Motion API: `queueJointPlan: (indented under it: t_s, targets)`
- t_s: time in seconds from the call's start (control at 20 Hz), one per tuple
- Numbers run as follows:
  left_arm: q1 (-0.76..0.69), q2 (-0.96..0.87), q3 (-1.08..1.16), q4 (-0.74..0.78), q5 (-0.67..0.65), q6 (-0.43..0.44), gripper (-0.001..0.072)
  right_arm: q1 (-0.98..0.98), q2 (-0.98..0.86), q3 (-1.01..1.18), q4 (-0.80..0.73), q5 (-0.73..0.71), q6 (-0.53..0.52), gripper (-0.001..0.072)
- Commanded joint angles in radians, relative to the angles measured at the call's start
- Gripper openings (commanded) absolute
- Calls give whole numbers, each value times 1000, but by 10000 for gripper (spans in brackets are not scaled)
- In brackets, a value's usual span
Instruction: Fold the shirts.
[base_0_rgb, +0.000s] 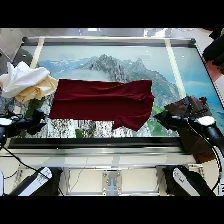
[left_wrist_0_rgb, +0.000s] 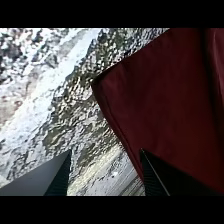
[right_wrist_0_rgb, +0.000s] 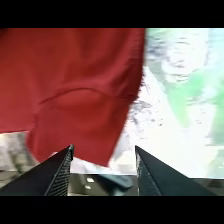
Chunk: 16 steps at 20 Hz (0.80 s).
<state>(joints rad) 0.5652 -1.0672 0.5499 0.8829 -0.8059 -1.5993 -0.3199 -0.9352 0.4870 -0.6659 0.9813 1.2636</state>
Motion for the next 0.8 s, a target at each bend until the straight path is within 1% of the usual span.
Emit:
queueJointPlan:
  t_s: [0.0, 0.05, 0.2, 0.35, 0.45, 0.5, 0.55, 0.6, 0.75]
  targets:
    - [38, -47, -24, -167, 42, 75, 496, -3, 12, -23, 105, -2, -30, 456]
    - [37, -59, -24, -176, 52, 86, 496, -3, 12, -23, 114, 6, -38, 455]
    - [25, -103, -24, -243, 83, 158, 486, -3, 12, -24, 120, 27, -50, 454]
    - [-3, -164, -24, -292, 139, 180, 486, -3, 12, -24, 121, 29, -50, 453]
    - [-26, -191, -23, -294, 183, 179, 485, -3, 12, -23, 121, 29, -50, 452]
    - [-37, -197, -23, -294, 208, 179, 467, -3, 12, -23, 121, 29, -50, 452]
    - [-49, -198, -23, -294, 236, 179, 416, -3, 12, -24, 120, 29, -50, 452]
    - [-63, -198, -22, -294, 265, 179, 343, -3, 12, -23, 120, 29, -50, 452]
    - [-101, -207, -9, -294, 285, 179, 340, -3, 12, -24, 120, 30, -46, 452]
